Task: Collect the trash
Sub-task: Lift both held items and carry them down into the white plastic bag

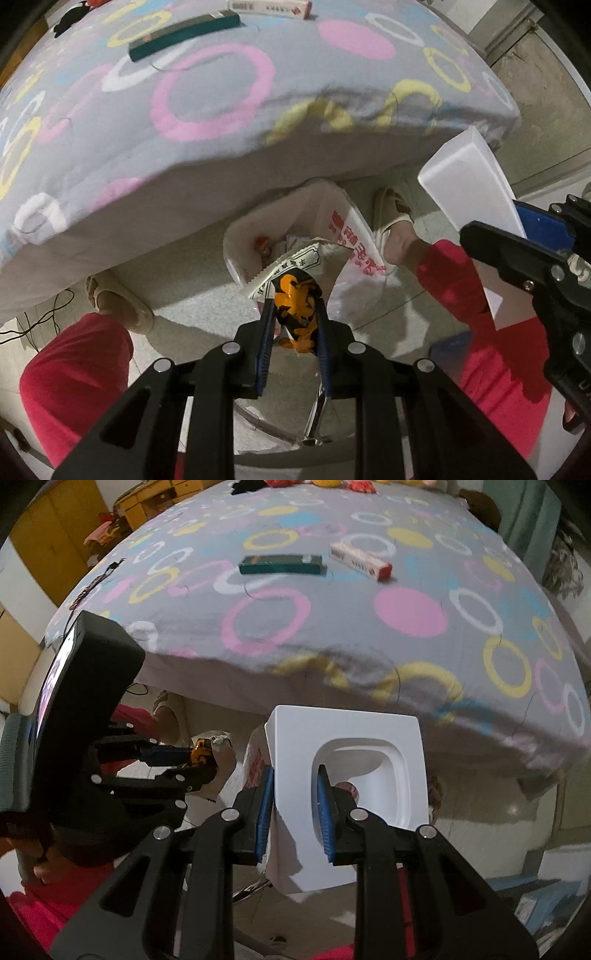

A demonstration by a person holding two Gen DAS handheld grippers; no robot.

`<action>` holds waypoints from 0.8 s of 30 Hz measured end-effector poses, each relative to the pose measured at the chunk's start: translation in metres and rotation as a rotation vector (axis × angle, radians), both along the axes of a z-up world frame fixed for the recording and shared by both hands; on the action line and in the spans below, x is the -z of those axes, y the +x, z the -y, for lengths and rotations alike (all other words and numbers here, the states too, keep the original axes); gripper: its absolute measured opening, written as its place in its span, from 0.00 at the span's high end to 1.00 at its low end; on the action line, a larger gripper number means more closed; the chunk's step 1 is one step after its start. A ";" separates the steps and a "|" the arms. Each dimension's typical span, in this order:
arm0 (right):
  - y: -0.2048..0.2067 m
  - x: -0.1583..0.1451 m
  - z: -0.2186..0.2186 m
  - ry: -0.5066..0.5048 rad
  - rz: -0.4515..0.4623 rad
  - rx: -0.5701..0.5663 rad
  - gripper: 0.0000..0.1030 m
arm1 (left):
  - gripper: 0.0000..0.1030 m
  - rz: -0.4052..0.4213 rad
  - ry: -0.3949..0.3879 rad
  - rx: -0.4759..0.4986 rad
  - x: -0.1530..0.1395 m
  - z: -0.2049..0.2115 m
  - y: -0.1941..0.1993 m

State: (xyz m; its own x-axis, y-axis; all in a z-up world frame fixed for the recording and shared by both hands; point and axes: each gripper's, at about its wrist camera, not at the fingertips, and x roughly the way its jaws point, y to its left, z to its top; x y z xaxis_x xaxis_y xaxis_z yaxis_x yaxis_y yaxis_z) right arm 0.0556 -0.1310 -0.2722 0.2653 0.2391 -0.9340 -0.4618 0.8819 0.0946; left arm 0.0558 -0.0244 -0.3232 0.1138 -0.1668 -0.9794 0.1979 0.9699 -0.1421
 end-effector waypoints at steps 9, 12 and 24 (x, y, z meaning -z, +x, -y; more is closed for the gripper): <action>0.009 0.050 0.002 0.007 -0.073 0.047 0.78 | 0.79 -0.047 0.013 0.040 0.038 0.014 0.008; 0.012 0.065 0.004 0.011 -0.099 0.066 0.78 | 0.79 -0.071 0.025 0.055 0.052 0.016 0.012; 0.037 0.132 0.015 0.036 -0.212 0.170 0.78 | 0.79 -0.178 -0.022 0.015 0.113 0.024 0.029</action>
